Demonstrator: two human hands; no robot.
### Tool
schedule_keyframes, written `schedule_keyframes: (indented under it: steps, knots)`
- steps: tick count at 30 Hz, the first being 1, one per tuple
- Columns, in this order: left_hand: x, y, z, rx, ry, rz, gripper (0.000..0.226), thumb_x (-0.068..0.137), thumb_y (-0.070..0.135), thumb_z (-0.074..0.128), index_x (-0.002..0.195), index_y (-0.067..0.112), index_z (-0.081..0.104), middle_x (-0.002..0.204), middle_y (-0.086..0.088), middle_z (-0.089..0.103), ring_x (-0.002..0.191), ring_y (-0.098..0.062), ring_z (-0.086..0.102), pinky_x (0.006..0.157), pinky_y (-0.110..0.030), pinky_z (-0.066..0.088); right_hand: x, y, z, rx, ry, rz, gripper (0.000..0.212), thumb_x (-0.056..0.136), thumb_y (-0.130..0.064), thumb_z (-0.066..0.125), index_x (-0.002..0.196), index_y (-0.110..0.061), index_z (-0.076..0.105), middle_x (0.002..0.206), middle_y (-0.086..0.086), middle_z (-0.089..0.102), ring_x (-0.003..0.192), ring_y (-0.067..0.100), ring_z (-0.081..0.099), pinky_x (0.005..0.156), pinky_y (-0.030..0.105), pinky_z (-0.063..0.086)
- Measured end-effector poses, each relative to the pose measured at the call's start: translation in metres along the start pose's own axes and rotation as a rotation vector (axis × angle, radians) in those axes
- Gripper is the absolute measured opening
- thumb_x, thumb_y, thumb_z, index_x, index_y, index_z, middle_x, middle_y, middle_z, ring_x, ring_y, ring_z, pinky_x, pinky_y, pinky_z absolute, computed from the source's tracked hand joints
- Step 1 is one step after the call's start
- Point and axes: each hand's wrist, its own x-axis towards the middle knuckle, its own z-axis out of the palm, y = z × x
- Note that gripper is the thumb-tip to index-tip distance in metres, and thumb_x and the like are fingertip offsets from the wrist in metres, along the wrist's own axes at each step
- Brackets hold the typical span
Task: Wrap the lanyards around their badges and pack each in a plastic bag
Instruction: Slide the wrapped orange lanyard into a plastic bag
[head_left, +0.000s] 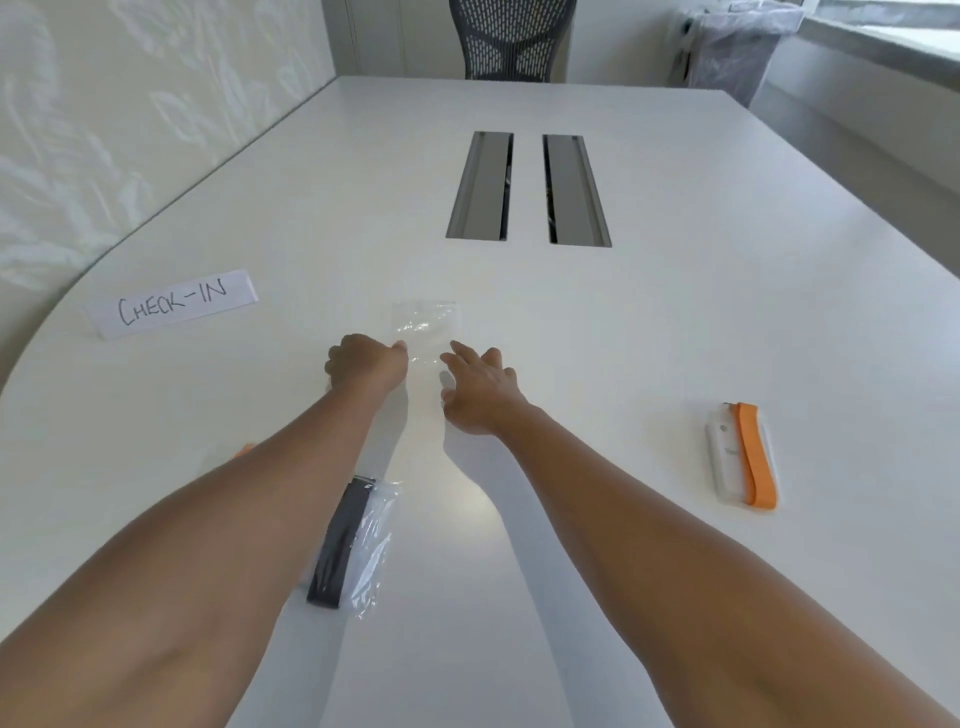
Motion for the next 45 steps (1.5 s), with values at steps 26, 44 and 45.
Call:
schedule_keyframes:
  steps: [26,44,45]
  knots:
    - [-0.033,0.004,0.005,-0.405,-0.445,0.499,0.024,0.1,0.006,0.053,0.085,0.02,0.067,0.084,0.005,0.069,0.071,-0.01,0.068,0.08,-0.029,0.058,-0.044,0.045,-0.022,0.847,0.438,0.472,0.071,0.089,-0.034,0.069,0.149,-0.016,0.036,0.142,0.003,0.049,0.128,0.021,0.05,0.108,0.037,0.041]
    - [-0.157,-0.011,0.033,-0.715,-0.19,0.464,0.029,0.089,0.032,0.073,0.107,0.017,0.055,0.094,0.005,0.065,0.078,-0.002,0.061,0.072,-0.045,0.058,-0.137,0.055,-0.003,0.946,0.786,0.497,0.019,0.094,-0.025,0.061,0.078,-0.034,0.068,0.101,-0.003,0.067,0.078,0.014,0.071,0.071,0.026,0.057]
    - [-0.168,-0.013,0.04,-0.721,-0.256,0.466,0.03,0.089,0.034,0.074,0.108,0.018,0.056,0.092,0.006,0.066,0.078,0.003,0.061,0.074,-0.049,0.059,-0.142,0.054,0.001,0.959,0.808,0.494,0.021,0.094,-0.023,0.061,0.077,-0.034,0.067,0.1,-0.001,0.067,0.074,0.014,0.072,0.067,0.028,0.058]
